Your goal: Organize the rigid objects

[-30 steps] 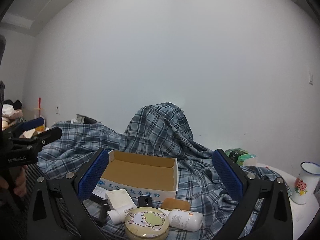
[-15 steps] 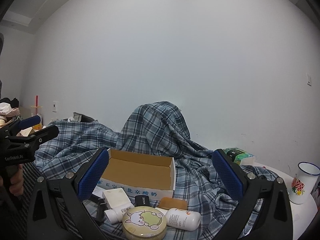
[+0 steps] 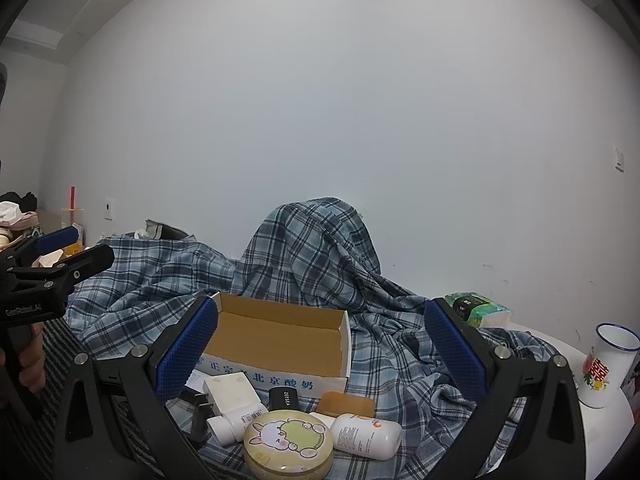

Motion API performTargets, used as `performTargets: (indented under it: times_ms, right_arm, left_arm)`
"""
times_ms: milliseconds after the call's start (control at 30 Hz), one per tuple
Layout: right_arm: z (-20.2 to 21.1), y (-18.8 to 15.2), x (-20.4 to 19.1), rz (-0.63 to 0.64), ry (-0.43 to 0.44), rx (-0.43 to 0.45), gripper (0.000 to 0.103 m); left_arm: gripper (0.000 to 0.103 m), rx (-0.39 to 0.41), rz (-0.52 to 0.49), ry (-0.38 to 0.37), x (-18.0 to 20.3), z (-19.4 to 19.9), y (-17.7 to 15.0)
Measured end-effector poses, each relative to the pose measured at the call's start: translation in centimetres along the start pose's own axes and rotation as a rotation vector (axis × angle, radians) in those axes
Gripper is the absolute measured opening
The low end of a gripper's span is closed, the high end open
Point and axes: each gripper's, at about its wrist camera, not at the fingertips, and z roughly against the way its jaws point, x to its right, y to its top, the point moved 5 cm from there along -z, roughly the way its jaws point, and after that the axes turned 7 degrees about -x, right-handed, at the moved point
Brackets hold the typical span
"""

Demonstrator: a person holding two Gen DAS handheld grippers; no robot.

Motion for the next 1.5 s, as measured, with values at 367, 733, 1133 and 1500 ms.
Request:
performTargets:
  times_ms: [367, 733, 1133, 1500]
  right_arm:
    - [-1.2, -0.1, -0.4, 0.021, -0.014, -0.077, 0.099]
    - [-1.5, 0.6, 3.9, -0.224, 0.019, -0.310, 0.097]
    - [-5.9, -7.3, -0.6, -0.066, 0.137, -0.683, 0.097]
    - [-7.5, -9.8, -1.0, -0.047, 0.151, -0.793, 0.074]
  left_arm:
    - [0.103, -0.065, 0.002, -0.001, 0.0, -1.5, 0.0]
    - [0.103, -0.286, 0.056, -0.121, -0.3, -2.3, -0.2]
    - [0.103, -0.397, -0.034, -0.055, 0.6, -1.9, -2.8]
    - [0.103, -0.445, -0.064, -0.093, 0.7, -2.2, -4.0]
